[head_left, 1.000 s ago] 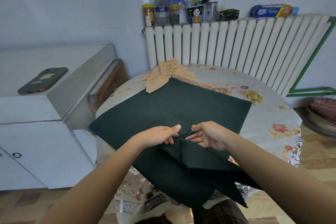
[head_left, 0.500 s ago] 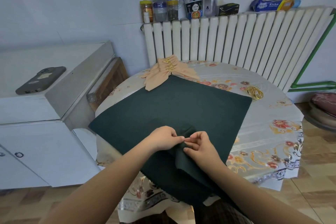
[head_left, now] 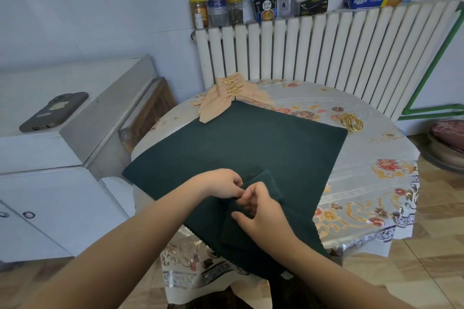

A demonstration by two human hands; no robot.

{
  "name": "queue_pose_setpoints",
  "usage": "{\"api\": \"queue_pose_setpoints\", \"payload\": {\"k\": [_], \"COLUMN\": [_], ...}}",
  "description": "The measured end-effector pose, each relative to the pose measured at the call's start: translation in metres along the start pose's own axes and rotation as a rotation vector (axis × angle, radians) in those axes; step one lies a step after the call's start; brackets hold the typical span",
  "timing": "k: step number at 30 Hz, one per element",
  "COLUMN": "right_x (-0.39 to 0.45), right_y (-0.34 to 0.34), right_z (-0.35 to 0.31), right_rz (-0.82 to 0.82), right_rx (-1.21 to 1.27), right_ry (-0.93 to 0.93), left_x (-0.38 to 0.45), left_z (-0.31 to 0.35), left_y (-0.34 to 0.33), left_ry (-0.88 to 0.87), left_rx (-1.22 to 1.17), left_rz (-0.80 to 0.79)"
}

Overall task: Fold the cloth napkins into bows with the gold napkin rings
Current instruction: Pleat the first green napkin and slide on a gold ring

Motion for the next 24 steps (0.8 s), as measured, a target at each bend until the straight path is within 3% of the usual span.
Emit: {"api": "queue_pose_setpoints", "payload": {"k": [3, 7, 15, 24], "right_x": [0.007, 0.027, 0.051, 0.050], "right_y": [0.000, 0.027, 0.043, 0.043], "right_z": [0.005, 0.018, 0.033, 0.038], "right_rz": [-0.024, 0.122, -0.084, -0.067], "right_rx": [0.032, -0.096, -0.350, -0.411], "right_ry": [-0.006, 0.017, 0.036, 0.086], "left_x": [-0.001, -0.001, -0.012, -0.020], "left_z": [-0.005, -0.005, -0.019, -0.027], "left_y": [0.005, 0.002, 0.004, -0.005], "left_ry": [-0.044, -0.092, -0.200, -0.191], "left_rx": [0.046, 0.052, 0.020, -0.119], "left_rz": [-0.033, -0.009, -0.040, 0.067]}}
Point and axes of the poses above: each hand's wrist, its own x-axis towards the middle knuckle, its own y-axis out of the back of the hand, z = x × y, the point moved 3 cm from there along x, towards the middle knuckle, and after that the axes turned 4 degrees about x, right-handed, at the moved point
